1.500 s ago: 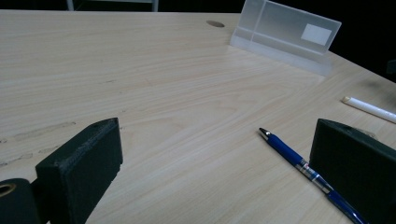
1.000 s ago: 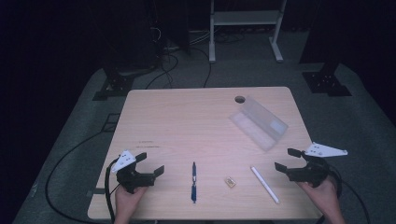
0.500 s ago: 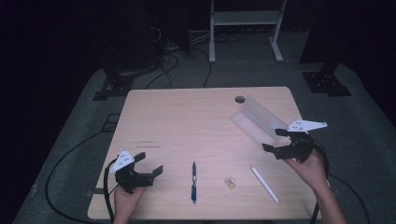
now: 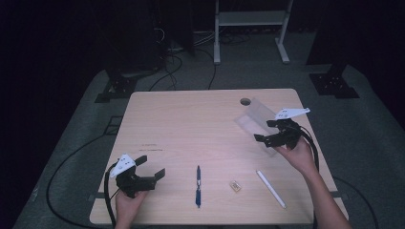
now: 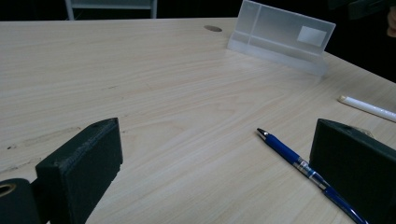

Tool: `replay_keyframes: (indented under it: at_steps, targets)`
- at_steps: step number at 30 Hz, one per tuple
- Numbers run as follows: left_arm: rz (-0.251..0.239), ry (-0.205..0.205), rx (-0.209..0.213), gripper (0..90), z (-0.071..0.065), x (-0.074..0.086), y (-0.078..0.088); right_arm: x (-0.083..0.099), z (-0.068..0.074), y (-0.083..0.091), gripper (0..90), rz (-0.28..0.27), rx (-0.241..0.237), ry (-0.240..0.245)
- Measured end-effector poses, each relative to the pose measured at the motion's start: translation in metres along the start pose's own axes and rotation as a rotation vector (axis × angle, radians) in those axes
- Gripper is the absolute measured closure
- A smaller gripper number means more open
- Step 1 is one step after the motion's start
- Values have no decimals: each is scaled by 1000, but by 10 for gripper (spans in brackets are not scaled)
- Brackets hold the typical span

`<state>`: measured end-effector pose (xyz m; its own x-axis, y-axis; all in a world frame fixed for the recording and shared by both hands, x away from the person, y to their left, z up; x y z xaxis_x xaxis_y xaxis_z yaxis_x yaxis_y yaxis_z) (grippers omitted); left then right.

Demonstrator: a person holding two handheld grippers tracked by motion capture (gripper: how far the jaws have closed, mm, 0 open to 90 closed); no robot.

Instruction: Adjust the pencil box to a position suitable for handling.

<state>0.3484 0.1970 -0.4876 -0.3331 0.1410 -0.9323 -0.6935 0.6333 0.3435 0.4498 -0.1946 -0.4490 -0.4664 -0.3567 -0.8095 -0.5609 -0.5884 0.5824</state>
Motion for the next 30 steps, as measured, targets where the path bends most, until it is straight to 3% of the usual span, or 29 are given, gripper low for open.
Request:
replay_keyframes:
  at_steps: [6, 13, 15, 19, 22, 25, 30]
  targets:
    - [-1, -2, 3, 17, 1, -1, -2, 3, -10, -28, 247, 55, 17, -3]
    - [-10, 0, 4, 17, 1, -3, 0, 14, -24, -57, 393, 140, 69, -1]
    - [-11, -3, 3, 17, 1, -3, 0, 17, -25, -59, 427, 151, 73, -8]
    - [-14, 0, 2, 17, 2, -3, 2, 33, -33, -73, 522, 231, 98, -34]
    - [-13, 3, 3, 17, 2, -2, 1, 35, -34, -76, 548, 237, 103, -41]
    - [-18, 4, 5, 17, 2, -3, 2, 44, -40, -81, 634, 283, 128, -34]
    - [-15, 7, 6, 17, 2, -2, 1, 49, -41, -83, 651, 296, 120, -57]
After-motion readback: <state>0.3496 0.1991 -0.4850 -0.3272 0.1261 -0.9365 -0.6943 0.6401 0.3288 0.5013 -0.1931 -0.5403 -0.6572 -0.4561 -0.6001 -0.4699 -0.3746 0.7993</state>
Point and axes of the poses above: each handheld gripper's, and its own axes: y roughly backward along the jaws, x roughly out of its underside, z roughly to its left, the point moved 9 cm from there along -y, roughly forward along the jaws, and after that the axes turned 3 degrees about -y, right-handed, at the moved point
